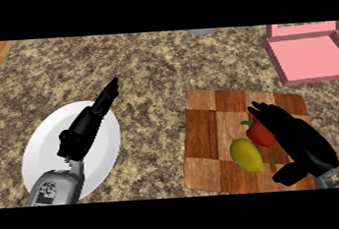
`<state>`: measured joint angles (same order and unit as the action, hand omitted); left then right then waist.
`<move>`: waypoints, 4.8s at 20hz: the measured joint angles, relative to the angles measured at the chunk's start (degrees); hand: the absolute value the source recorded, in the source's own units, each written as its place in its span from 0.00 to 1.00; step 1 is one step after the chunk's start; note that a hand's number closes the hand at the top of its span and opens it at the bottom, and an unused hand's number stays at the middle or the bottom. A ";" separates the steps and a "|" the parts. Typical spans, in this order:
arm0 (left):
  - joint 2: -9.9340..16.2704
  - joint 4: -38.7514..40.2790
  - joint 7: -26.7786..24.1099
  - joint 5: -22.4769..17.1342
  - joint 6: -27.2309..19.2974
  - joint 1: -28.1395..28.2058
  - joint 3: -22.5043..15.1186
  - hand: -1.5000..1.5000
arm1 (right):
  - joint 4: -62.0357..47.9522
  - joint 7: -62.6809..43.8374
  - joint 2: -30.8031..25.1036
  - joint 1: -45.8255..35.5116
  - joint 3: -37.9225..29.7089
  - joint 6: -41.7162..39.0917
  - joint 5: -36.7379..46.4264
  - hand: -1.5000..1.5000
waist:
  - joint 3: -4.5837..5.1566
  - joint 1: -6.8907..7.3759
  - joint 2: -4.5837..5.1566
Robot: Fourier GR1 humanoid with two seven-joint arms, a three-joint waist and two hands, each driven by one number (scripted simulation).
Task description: Pick the bell pepper from the cutting board and place it in the cardboard box
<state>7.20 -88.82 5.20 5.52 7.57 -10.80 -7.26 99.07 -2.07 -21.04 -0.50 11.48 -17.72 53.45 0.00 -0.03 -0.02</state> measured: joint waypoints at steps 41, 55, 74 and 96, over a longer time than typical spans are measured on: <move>-2.51 0.80 -1.40 3.13 2.38 0.60 2.99 0.50 | -15.25 33.99 -15.20 -5.09 -25.73 9.55 -5.51 1.00 | 0.05 -0.75 -0.18; -2.57 -0.74 0.24 3.45 2.77 0.68 3.07 0.50 | 5.62 22.54 -18.61 -3.17 -46.20 -12.01 -31.10 1.00 | 0.08 -0.61 -0.20; -3.58 -1.58 0.22 3.88 3.74 0.82 2.51 0.50 | -21.23 10.99 -25.39 -31.07 -38.26 -7.39 -28.71 1.00 | 0.02 0.91 0.16; -4.31 0.70 -1.14 4.52 4.18 -0.55 2.43 0.50 | -67.96 22.50 -20.44 -51.91 -27.07 15.73 -10.59 0.00 | -0.06 2.27 0.76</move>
<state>2.89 -88.12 4.06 10.04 11.75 -11.34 -4.83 31.11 20.43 -41.48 -52.41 -15.59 -1.99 42.87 -0.06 2.24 0.74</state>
